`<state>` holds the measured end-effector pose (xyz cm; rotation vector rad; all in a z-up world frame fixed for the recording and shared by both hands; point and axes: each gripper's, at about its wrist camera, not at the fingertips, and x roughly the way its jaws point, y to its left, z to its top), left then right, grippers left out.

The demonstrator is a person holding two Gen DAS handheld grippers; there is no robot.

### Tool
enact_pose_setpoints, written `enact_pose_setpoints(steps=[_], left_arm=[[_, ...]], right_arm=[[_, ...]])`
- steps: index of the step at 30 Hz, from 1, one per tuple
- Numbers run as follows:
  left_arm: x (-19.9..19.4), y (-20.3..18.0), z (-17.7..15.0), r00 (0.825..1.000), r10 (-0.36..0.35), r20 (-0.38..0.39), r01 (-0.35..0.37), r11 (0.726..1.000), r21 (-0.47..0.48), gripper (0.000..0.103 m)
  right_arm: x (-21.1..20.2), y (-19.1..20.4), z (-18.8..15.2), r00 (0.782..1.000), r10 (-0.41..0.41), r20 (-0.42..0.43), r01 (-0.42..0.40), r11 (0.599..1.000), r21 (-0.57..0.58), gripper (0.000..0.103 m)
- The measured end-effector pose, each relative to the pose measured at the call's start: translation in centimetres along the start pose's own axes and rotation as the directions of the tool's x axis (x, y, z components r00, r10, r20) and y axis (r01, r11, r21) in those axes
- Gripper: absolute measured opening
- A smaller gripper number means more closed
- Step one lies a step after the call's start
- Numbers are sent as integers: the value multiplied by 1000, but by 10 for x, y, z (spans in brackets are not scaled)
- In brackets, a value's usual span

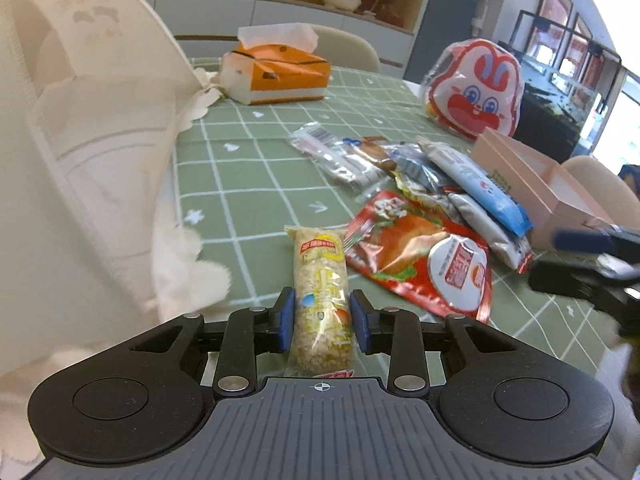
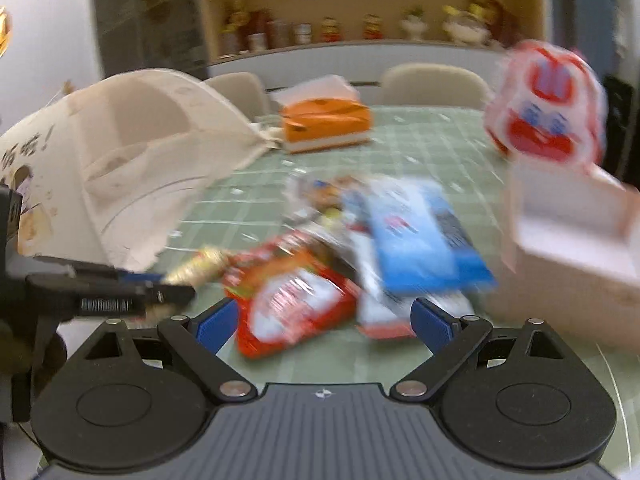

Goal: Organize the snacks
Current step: 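Grasp the red duck pouch with the right tool while left holds cereal bar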

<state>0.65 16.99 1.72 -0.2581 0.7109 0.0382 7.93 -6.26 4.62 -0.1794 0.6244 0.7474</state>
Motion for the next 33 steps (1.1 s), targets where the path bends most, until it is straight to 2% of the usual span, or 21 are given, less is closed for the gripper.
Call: enact_pose_setpoints(steps=[3, 10, 14, 18, 24, 26, 30, 32, 33], left_arm=[[-7, 14, -2, 999, -29, -13, 28, 998, -59, 35], [-22, 31, -10, 999, -38, -2, 38, 994, -105, 35], [-21, 32, -10, 998, -62, -8, 61, 992, -114, 35], [-23, 31, -12, 998, -69, -9, 67, 991, -116, 35], [-24, 31, -14, 998, -66, -6, 65, 990, -127, 35], [-24, 30, -14, 998, -63, -5, 62, 990, -127, 35], [-24, 30, -15, 998, -62, -6, 61, 990, -126, 35], [-24, 30, -15, 998, -63, -6, 61, 990, -127, 35], [-24, 30, -15, 998, -63, -6, 61, 990, -126, 35]], right_arm=[[30, 19, 14, 999, 13, -43, -14, 999, -36, 94], [89, 26, 17, 991, -66, -112, 60, 997, -55, 94], [85, 23, 13, 989, -61, -131, 59, 998, -16, 94], [73, 30, 9, 983, 16, -183, -6, 999, 54, 94], [81, 56, 7, 984, -59, -167, 50, 997, -57, 94], [91, 57, 8, 980, -67, -186, 59, 997, -48, 94], [97, 58, 10, 982, -71, -173, 67, 997, -26, 95], [96, 57, 10, 982, -72, -173, 69, 997, -26, 93], [94, 56, 10, 982, -75, -171, 72, 997, -25, 88]])
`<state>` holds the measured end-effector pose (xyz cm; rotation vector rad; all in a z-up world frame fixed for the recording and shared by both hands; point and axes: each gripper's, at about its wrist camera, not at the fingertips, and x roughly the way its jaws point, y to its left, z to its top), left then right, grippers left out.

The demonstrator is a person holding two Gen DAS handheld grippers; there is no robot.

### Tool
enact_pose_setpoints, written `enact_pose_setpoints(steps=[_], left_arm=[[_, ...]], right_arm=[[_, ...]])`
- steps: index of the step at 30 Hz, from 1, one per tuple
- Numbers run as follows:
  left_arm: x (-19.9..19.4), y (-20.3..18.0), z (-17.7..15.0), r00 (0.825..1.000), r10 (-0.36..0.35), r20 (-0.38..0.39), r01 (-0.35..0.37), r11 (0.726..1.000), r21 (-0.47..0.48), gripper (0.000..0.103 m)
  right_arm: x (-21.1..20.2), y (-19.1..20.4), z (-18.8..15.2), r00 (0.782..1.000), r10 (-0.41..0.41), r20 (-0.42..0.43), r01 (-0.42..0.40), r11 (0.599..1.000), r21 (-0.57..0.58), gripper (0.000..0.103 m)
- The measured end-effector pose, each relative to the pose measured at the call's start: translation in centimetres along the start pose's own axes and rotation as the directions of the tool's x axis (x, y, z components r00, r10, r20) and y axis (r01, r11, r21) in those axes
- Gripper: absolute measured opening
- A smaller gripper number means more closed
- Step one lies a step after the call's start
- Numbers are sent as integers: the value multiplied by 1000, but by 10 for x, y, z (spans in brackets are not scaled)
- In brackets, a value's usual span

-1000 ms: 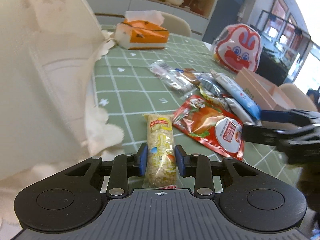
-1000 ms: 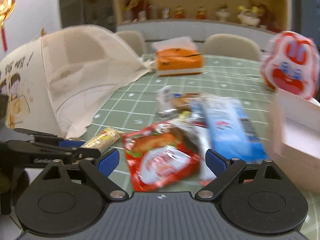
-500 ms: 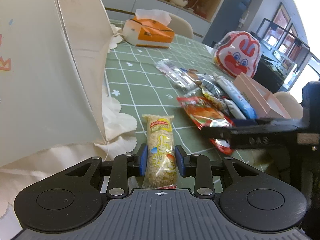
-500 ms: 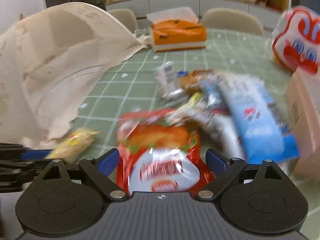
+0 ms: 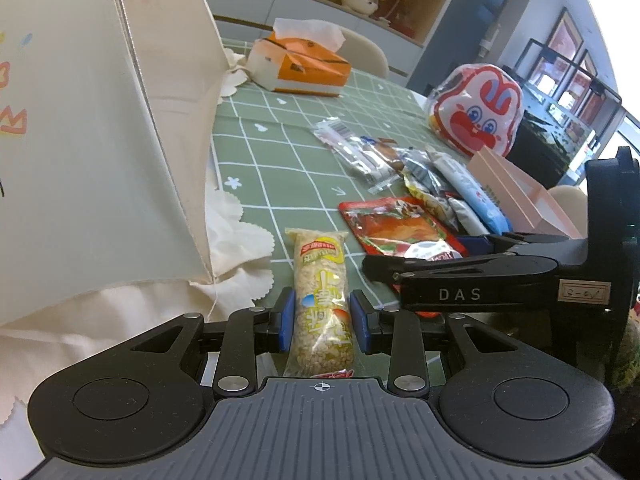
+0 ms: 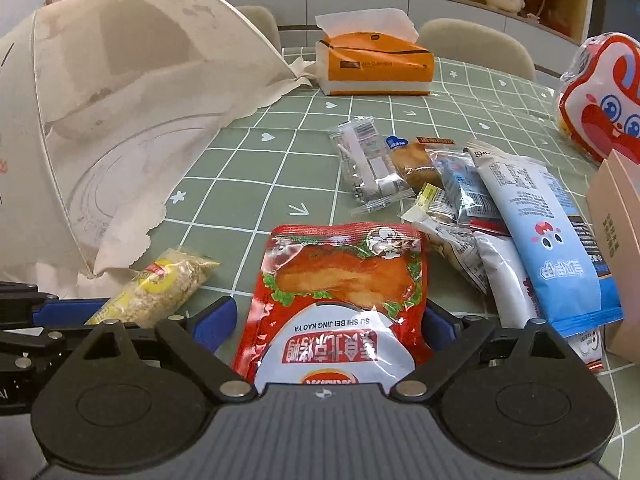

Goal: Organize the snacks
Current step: 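Grasp the red duck pouch with the right tool while left holds cereal bar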

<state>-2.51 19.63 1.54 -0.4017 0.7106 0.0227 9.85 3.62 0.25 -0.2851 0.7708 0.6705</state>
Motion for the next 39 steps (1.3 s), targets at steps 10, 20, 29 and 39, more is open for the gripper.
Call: enact_pose_setpoints(steps=[10, 20, 29, 39], left_arm=[[1, -3, -3, 1000, -9, -1, 9, 1000, 8, 35], [7, -28, -12, 998, -61, -21, 63, 993, 100, 35], [11, -46, -20, 998, -52, -19, 55, 983, 173, 35], [8, -46, -22, 998, -58, -12, 60, 983, 174, 35]], right_arm=[[-36, -16, -30, 1000, 2, 9, -2, 1000, 17, 81], [-84, -31, -68, 999, 10, 52, -13, 999, 46, 62], [-83, -40, -86, 998, 1, 65, -7, 994, 105, 84], [-93, -23, -86, 991, -75, 113, 74, 997, 7, 57]])
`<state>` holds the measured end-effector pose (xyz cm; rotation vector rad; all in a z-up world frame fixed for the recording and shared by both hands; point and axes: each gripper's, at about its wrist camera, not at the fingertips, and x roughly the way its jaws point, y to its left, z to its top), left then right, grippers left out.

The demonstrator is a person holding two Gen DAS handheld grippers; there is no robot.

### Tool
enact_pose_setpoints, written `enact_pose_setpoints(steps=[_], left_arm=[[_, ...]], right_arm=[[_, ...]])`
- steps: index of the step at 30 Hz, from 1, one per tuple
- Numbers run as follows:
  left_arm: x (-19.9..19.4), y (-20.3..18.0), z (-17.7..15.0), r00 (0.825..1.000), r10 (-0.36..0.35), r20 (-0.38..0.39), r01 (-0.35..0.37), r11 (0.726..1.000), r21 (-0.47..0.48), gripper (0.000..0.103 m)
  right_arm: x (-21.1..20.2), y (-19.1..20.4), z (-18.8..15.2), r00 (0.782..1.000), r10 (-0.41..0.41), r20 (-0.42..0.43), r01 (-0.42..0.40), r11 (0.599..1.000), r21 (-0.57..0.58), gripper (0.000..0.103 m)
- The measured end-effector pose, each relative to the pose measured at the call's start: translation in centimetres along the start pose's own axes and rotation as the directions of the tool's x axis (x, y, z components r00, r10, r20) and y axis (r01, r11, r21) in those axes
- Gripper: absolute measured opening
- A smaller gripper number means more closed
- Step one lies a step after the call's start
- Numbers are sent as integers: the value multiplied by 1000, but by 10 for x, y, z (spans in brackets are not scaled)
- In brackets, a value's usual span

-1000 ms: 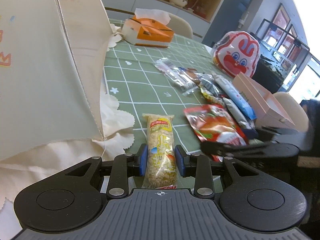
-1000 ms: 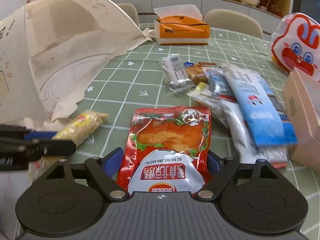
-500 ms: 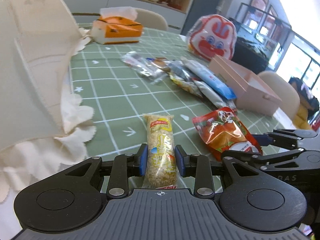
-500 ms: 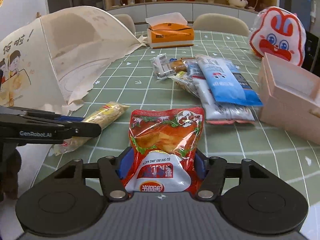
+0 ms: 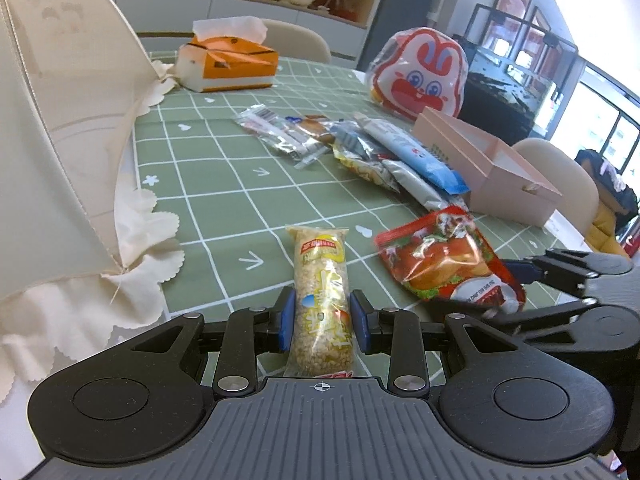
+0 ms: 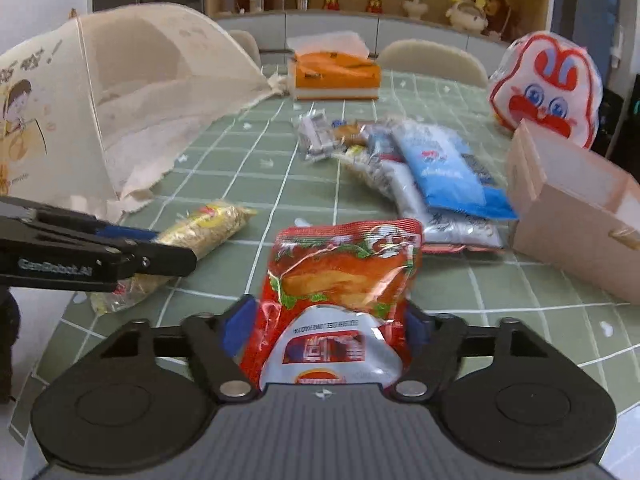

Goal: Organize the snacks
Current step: 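Grasp the red duck pouch with the right tool while left holds cereal bar, then carry both snacks to the pink box and release them inside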

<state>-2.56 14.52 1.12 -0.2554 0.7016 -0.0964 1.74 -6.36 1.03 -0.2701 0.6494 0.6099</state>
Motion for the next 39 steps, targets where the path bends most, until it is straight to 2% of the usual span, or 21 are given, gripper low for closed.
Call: enact_pose_setpoints(steps=[1, 9, 16, 23, 31, 36, 39], left_arm=[[0, -1, 0, 1000, -2, 1, 2, 1000, 2, 35], [-4, -28, -8, 999, -44, -15, 45, 998, 54, 35], [-9, -82, -24, 994, -89, -60, 96, 987, 127, 35], [-4, -132, -33, 991, -104, -80, 119, 971, 207, 35], [16, -145, -38, 986, -106, -125, 131, 970, 203, 35], [21, -150, -37, 983, -131, -129, 156, 965, 210, 35], [23, -150, -36, 980, -146, -132, 171, 963, 207, 35]], right_arm=[[-4, -1, 0, 1000, -5, 6, 5, 1000, -1, 45], [-33, -25, -10, 1000, 5, 7, -6, 999, 49, 38], [-74, -57, -29, 998, -3, 55, -3, 994, 106, 26], [-98, -84, -53, 997, 16, 71, -28, 986, 167, 24], [-91, -105, -70, 995, 53, 81, -73, 963, 261, 25], [-79, -122, -78, 989, 120, 83, -142, 923, 357, 26], [-70, -130, -81, 984, 159, 78, -177, 894, 411, 32]])
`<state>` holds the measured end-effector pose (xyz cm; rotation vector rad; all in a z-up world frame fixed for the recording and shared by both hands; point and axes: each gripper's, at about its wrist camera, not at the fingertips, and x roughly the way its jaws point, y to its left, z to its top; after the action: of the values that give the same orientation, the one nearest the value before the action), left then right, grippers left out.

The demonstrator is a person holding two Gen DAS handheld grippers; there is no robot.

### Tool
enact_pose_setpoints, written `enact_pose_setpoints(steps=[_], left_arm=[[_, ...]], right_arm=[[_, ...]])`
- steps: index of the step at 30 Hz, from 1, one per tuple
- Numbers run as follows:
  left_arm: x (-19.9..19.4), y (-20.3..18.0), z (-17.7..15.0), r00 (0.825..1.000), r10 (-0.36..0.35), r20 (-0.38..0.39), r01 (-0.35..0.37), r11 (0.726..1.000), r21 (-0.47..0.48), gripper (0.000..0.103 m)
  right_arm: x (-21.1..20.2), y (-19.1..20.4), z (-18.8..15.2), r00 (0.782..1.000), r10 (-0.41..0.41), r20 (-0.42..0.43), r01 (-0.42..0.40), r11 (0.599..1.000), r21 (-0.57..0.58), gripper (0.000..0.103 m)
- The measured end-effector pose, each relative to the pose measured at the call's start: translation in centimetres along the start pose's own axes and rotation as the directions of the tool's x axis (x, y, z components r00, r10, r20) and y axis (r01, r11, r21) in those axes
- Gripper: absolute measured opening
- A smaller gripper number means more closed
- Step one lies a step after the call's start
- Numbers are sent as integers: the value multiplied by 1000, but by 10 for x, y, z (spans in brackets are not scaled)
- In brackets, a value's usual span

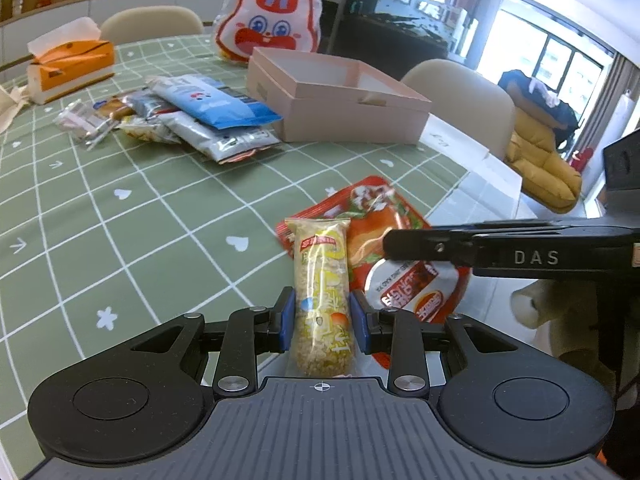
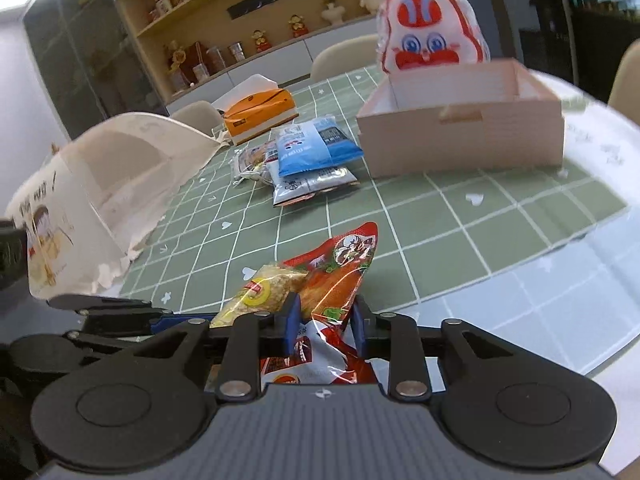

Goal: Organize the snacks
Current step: 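Carry both snacks to the pink box and release them inside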

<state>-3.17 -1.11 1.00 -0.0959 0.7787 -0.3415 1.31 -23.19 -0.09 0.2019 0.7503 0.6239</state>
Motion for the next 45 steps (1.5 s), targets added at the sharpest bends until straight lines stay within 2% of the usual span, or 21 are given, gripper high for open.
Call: enact_pose_setpoints(steps=[2, 6, 8, 10, 12, 16, 19, 23, 27, 31, 33, 34, 35, 36, 37, 38, 39, 41, 43, 45], left_arm=[[0, 0, 0, 1000, -8, 4, 8, 1000, 1, 35], [1, 1, -1, 1000, -15, 11, 15, 1000, 1, 35], [1, 2, -1, 1000, -17, 11, 17, 1000, -3, 35], [0, 3, 0, 1000, -13, 10, 13, 1000, -7, 35], [-3, 1, 4, 1000, -11, 14, 11, 1000, 0, 35], [-8, -5, 16, 999, -20, 38, 19, 1000, 23, 34], [-10, -7, 33, 998, -49, 49, 48, 999, 22, 34], [-10, -11, 71, 993, -70, 96, 67, 997, 40, 34], [-3, -14, 126, 982, -72, 175, 62, 996, 61, 34], [22, -7, 193, 965, -90, 248, 87, 996, 23, 35], [51, 2, 226, 964, -133, 229, 142, 990, -25, 35], [72, 7, 241, 967, -161, 197, 174, 983, -55, 36], [97, 12, 251, 971, -170, 170, 185, 980, -77, 36], [121, 15, 257, 977, -157, 148, 169, 983, -73, 36], [143, 17, 259, 985, -124, 120, 132, 989, -65, 36], [159, 19, 258, 991, -100, 93, 107, 991, -77, 36], [166, 24, 256, 991, -110, 82, 119, 987, -106, 36], [163, 33, 248, 988, -136, 74, 146, 979, -145, 36], [146, 43, 237, 991, -84, 100, 99, 983, -153, 36], [123, 56, 222, 991, -6, 136, 29, 986, -163, 36]], right_arm=[[5, -3, -2, 1000, 13, -10, -13, 1000, 27, 41], [10, 12, -3, 1000, 0, -19, -1, 999, -39, 42], [11, 19, -2, 1000, -9, -26, 7, 998, -66, 38], [6, 23, 4, 1000, -17, -15, 15, 996, -86, 26], [-3, 25, 11, 1000, -17, 5, 17, 994, -107, 23], [-27, 29, 26, 995, -65, 69, 75, 985, -155, 18], [-46, 26, 40, 989, -92, 118, 111, 978, -175, 18], [-69, 18, 69, 973, -121, 194, 157, 971, -183, 18], [-77, 6, 123, 942, -174, 286, 230, 957, -177, 18], [-54, -17, 184, 925, -223, 308, 272, 954, -125, 19], [-28, -37, 208, 933, -233, 273, 272, 955, -116, 21], [-16, -48, 215, 933, -254, 256, 289, 951, -112, 27], [-5, -60, 218, 926, -289, 245, 320, 942, -101, 32], [3, -72, 218, 912, -328, 248, 358, 930, -85, 37], [7, -83, 214, 895, -368, 251, 396, 916, -70, 37], [8, -92, 209, 889, -387, 245, 412, 909, -60, 37], [7, -100, 201, 892, -383, 242, 406, 913, -51, 37], [2, -108, 184, 892, -382, 240, 404, 913, -47, 38], [0, -109, 168, 891, -389, 234, 414, 908, -62, 42], [1, -101, 156, 907, -361, 217, 387, 917, -93, 45]])
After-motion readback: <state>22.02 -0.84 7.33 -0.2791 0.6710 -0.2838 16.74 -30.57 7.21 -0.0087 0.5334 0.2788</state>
